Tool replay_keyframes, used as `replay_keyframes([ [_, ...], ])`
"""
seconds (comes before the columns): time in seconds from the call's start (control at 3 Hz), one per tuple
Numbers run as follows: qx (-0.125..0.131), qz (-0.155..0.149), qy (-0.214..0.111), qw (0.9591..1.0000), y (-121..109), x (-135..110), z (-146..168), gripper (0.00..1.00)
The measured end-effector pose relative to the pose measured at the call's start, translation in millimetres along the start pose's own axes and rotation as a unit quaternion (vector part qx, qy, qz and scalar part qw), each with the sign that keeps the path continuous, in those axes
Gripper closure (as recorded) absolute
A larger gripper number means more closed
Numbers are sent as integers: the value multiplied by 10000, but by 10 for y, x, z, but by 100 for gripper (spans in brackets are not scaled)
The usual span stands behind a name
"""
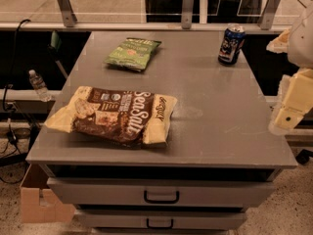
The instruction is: Pick green jalapeno chip bag
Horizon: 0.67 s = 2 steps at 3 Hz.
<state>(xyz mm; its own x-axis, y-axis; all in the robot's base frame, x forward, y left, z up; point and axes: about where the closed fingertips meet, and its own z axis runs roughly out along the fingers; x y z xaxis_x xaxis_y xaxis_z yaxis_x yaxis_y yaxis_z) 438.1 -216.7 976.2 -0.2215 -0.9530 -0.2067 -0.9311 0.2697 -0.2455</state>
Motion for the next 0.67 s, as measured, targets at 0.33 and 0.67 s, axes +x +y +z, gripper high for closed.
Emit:
replay_keyframes([
  [0.33, 0, -3, -3, 10000, -1, -2, 1, 0],
  [0.67, -89, -217, -212, 9995, -115, -185, 129, 0],
])
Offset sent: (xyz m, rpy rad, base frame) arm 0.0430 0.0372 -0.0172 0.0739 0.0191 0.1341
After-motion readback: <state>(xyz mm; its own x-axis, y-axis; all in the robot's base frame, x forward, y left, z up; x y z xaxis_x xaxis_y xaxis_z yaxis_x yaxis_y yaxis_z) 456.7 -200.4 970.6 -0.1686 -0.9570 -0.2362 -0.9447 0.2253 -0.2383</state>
